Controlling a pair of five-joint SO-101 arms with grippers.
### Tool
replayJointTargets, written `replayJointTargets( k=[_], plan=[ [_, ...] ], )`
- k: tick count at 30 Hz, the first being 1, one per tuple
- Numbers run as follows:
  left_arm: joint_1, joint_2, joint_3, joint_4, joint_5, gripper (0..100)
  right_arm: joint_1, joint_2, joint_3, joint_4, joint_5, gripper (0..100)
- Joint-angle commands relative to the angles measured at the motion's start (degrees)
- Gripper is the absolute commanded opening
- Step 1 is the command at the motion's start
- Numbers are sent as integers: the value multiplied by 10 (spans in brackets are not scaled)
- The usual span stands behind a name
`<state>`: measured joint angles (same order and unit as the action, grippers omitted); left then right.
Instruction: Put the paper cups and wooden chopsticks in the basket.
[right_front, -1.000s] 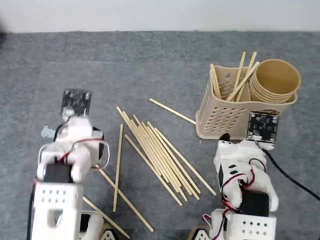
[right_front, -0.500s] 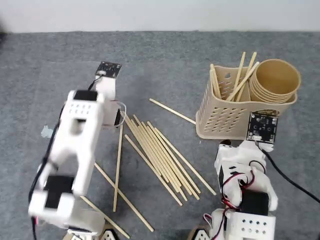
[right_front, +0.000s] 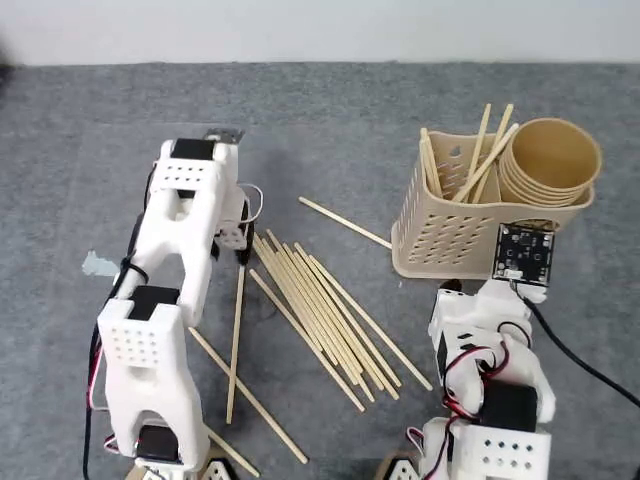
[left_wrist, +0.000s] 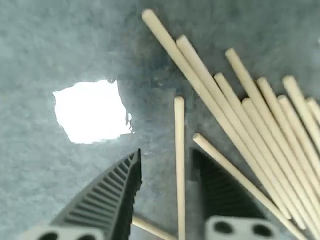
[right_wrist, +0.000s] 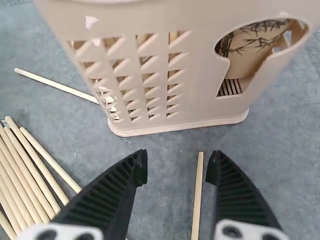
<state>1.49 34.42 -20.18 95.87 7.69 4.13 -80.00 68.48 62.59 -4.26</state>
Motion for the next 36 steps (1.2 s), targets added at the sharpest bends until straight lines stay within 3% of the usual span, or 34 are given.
replayJointTargets(
  k=[1, 10, 13, 21, 28, 36],
  plan=[
    [5, -1, -58, 5, 11, 232, 7, -10, -4, -4, -7, 204],
    [27, 76, -86, -43, 12, 232, 6, -10, -4, -3, -7, 204],
    [24, 104, -87, -67, 45, 232, 6, -10, -4, -3, -7, 204],
    [24, 109, -87, -68, 59, 223, 6, -10, -4, -3, -7, 204],
    [23, 109, -127, 14, 55, 100, 6, -10, -4, -3, -7, 204],
    [22, 112, -145, 47, 43, 98, 7, -10, -4, -3, -7, 204]
  ],
)
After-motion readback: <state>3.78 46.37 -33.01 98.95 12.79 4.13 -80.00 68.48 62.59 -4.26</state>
